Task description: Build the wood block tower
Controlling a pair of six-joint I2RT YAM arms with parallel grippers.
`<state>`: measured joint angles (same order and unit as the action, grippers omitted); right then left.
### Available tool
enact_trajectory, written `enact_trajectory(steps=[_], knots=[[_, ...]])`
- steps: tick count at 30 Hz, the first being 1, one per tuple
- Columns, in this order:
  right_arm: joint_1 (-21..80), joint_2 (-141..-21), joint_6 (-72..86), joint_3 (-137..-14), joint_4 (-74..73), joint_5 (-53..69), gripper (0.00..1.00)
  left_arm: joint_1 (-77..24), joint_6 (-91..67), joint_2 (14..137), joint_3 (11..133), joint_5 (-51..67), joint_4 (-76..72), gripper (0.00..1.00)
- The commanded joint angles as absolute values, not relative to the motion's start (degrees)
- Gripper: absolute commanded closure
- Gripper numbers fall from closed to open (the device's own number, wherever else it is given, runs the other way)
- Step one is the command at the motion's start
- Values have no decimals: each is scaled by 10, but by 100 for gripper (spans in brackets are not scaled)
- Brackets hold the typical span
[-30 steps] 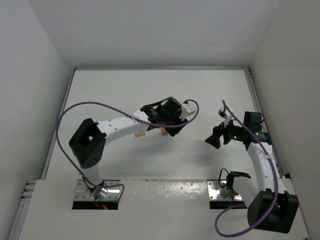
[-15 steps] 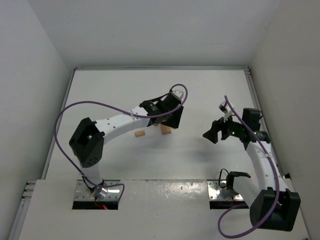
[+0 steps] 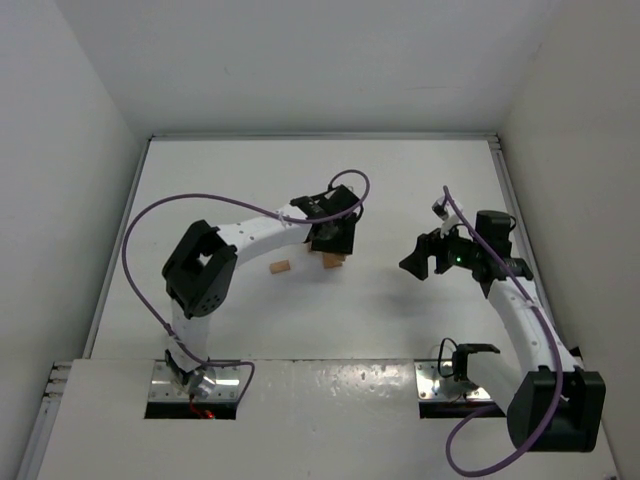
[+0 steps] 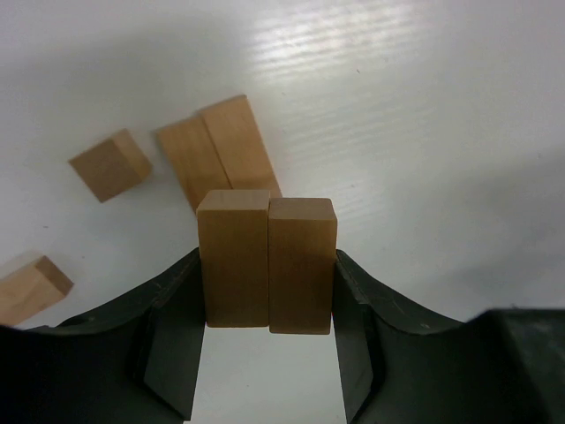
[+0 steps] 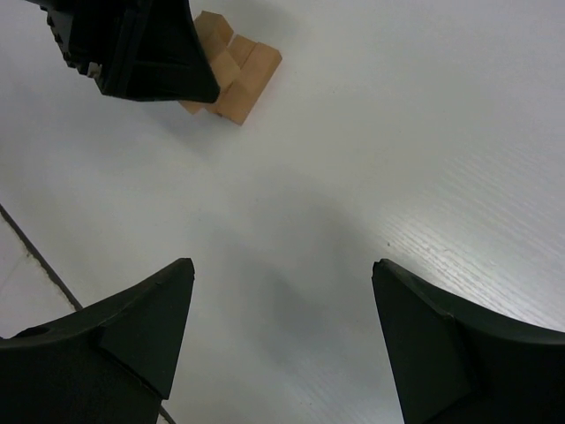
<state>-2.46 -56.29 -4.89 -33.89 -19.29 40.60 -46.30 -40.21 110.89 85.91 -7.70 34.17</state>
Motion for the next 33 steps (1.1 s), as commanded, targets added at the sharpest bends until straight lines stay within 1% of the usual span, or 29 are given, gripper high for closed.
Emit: enact_trajectory(steps=[1, 5, 6, 11, 13, 20, 22, 24, 33], knots=[[-20, -573, -22, -352, -154, 397, 18, -457, -419, 1094, 881, -132, 338, 100], [-21, -574, -6, -345, -120, 395, 18, -457, -425, 1102, 881, -149, 344, 100], [-21, -575, -4, -344, -118, 395, 18, -457, -425, 1110, 887, -149, 344, 98], [-21, -575, -4, -343, -115, 385, 17, -452, -430, 1133, 894, -154, 344, 98], [-21, -577, -5, -344, -115, 383, 17, -452, -436, 1138, 900, -154, 344, 95], [-21, -577, -9, -340, -116, 382, 17, -452, -446, 1164, 916, -165, 349, 95], [-21, -576, -13, -340, -117, 385, 17, -452, -453, 1165, 921, -165, 349, 94], [-21, -577, -16, -342, -120, 383, 17, -452, -453, 1170, 921, -165, 349, 89], [-21, -581, -17, -345, -119, 386, 16, -441, -463, 1170, 910, -155, 349, 89]])
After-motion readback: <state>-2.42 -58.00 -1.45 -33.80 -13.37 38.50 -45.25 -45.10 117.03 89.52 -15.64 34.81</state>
